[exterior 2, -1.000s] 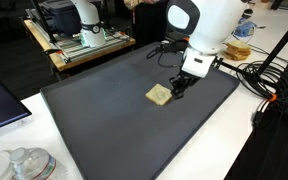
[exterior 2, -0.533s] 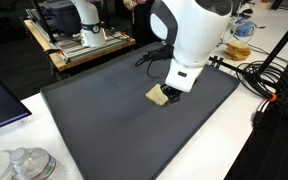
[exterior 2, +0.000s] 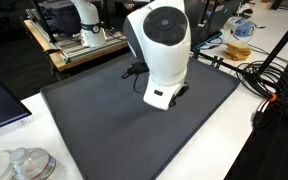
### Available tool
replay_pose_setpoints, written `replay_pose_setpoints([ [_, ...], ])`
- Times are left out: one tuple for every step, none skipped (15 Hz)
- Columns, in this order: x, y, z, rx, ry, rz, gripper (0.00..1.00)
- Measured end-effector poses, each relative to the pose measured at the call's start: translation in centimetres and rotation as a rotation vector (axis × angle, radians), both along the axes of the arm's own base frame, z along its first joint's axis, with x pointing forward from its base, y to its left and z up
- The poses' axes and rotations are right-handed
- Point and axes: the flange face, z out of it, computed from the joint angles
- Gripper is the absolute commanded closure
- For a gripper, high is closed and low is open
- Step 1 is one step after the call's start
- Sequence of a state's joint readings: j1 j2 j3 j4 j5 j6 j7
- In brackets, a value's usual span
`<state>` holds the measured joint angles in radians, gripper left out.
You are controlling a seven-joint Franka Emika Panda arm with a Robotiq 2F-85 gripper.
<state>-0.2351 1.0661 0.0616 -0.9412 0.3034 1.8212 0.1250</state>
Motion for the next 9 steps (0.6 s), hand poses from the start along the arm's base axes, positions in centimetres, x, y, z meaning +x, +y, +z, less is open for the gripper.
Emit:
replay_pose_setpoints([
  [-0.1, -0.6, -0.2, 0.025, -0.008, -0.004, 0.95],
  [-0.2, -1.3, -0.2, 0.048, -0.016, -0.009, 0.95],
  [-0.3, -1.9, -0.2, 0.071, -0.026, -0.014, 0.95],
  [-0.4, -2.5, -0.2, 0.090, -0.036, -0.019, 0.95],
  [-0.6, -3.1, -0.2, 0.106, -0.045, -0.024, 0.95],
  [-0.7, -3.7, -0.4, 0.118, -0.056, -0.029, 0.95],
  [-0.8, -4.2, -0.6, 0.125, -0.068, -0.032, 0.95],
  [-1.0, -4.6, -1.0, 0.128, -0.078, -0.033, 0.95],
  [-1.1, -5.0, -1.4, 0.128, -0.091, -0.032, 0.95],
])
